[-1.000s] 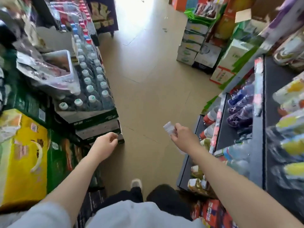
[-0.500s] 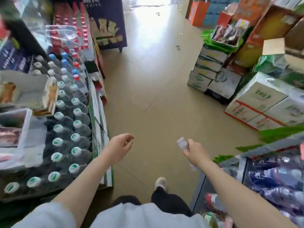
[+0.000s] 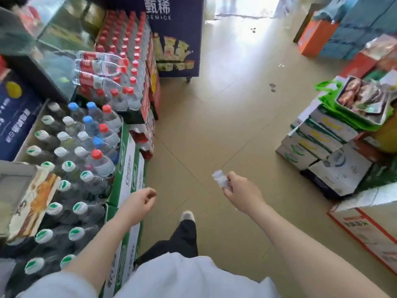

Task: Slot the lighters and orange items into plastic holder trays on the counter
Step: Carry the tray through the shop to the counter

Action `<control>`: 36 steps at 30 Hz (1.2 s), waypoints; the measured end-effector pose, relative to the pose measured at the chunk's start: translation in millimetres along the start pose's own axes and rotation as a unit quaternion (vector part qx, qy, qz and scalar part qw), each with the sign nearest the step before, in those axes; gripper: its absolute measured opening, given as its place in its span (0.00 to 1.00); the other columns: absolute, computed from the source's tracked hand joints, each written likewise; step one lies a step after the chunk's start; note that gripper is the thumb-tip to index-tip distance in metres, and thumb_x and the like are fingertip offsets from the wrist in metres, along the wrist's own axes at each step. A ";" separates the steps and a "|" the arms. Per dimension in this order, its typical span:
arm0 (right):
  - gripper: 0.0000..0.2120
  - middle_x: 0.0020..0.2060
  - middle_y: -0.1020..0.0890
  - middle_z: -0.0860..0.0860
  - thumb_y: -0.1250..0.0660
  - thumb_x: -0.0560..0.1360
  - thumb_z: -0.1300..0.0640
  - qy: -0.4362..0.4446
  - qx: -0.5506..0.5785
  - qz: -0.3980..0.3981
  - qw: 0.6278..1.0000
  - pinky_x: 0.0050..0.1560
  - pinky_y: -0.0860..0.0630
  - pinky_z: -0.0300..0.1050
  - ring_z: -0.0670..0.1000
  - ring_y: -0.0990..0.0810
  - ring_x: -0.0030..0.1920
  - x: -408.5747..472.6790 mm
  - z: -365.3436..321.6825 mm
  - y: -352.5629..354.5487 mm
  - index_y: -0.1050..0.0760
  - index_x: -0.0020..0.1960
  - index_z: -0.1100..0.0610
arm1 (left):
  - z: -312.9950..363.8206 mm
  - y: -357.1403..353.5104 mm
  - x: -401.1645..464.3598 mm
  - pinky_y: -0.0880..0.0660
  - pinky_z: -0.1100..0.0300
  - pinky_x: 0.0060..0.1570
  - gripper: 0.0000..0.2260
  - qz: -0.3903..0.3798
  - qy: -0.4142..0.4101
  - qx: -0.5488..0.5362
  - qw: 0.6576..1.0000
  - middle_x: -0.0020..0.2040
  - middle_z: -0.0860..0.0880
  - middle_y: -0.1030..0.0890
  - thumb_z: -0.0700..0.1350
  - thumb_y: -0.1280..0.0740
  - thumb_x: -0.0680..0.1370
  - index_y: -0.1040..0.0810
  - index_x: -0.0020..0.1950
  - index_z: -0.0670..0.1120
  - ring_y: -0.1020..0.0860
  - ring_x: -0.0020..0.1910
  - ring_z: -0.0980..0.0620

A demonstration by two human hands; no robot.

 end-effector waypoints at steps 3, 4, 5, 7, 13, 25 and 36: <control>0.07 0.39 0.26 0.50 0.43 0.75 0.53 0.002 -0.006 -0.013 1.000 0.31 0.37 0.44 0.56 0.27 0.38 79.5 -5.1 24.6 0.37 0.43 0.55 | 4.9 34.4 64.3 0.30 0.66 0.44 0.09 0.001 0.018 -0.002 1.000 0.51 0.52 0.21 0.43 0.39 0.78 0.25 0.57 0.47 0.25 0.45 0.58; 0.07 0.40 0.25 0.51 0.43 0.75 0.53 -0.001 -0.010 -0.013 1.000 0.31 0.37 0.44 0.56 0.27 0.38 96.6 -2.8 31.3 0.38 0.42 0.55 | 11.7 43.8 79.5 0.30 0.66 0.43 0.09 0.001 0.014 0.001 1.000 0.50 0.52 0.21 0.44 0.39 0.78 0.25 0.56 0.48 0.25 0.45 0.58; 0.07 0.40 0.25 0.51 0.43 0.75 0.53 -0.002 -0.011 -0.014 1.000 0.31 0.37 0.44 0.56 0.27 0.38 124.3 0.5 40.8 0.38 0.42 0.55 | 19.5 57.4 104.2 0.30 0.66 0.42 0.09 0.005 0.013 -0.004 1.000 0.50 0.51 0.21 0.44 0.39 0.78 0.25 0.56 0.48 0.24 0.45 0.58; 0.07 0.39 0.25 0.51 0.43 0.75 0.53 -0.010 -0.014 -0.022 1.000 0.31 0.36 0.44 0.55 0.27 0.38 172.7 10.5 56.2 0.37 0.42 0.55 | 38.0 82.1 148.1 0.30 0.66 0.40 0.08 0.015 0.009 -0.011 1.000 0.47 0.51 0.21 0.44 0.40 0.78 0.25 0.54 0.48 0.24 0.44 0.58; 0.08 0.41 0.24 0.53 0.43 0.76 0.52 -0.006 -0.053 -0.041 0.998 0.32 0.35 0.45 0.56 0.25 0.41 323.7 31.3 100.1 0.36 0.43 0.56 | 97.1 150.2 272.6 0.30 0.66 0.42 0.07 0.077 -0.024 -0.038 0.996 0.46 0.54 0.22 0.43 0.39 0.77 0.24 0.53 0.49 0.24 0.44 0.60; 0.08 0.42 0.26 0.53 0.42 0.75 0.55 0.217 -0.099 -0.108 0.965 0.34 0.35 0.46 0.58 0.26 0.39 612.9 -140.1 197.9 0.41 0.43 0.55 | 73.7 272.4 459.6 0.31 0.61 0.41 0.06 0.181 0.135 -0.079 0.971 0.47 0.53 0.22 0.44 0.39 0.77 0.25 0.50 0.53 0.25 0.44 0.56; 0.08 0.39 0.30 0.49 0.40 0.74 0.54 0.433 -0.081 -0.119 0.890 0.34 0.35 0.47 0.54 0.30 0.39 758.8 -371.5 206.1 0.40 0.44 0.53 | -21.5 393.6 530.7 0.33 0.61 0.42 0.07 0.275 0.240 -0.112 0.924 0.46 0.52 0.22 0.42 0.37 0.75 0.23 0.51 0.50 0.26 0.43 0.55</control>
Point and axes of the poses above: each hand's wrist, its own x-axis towards the middle knuckle, its own y-axis out of the back of the hand, z = x × y, the point moved 10 cm from there along x, towards the middle knuckle
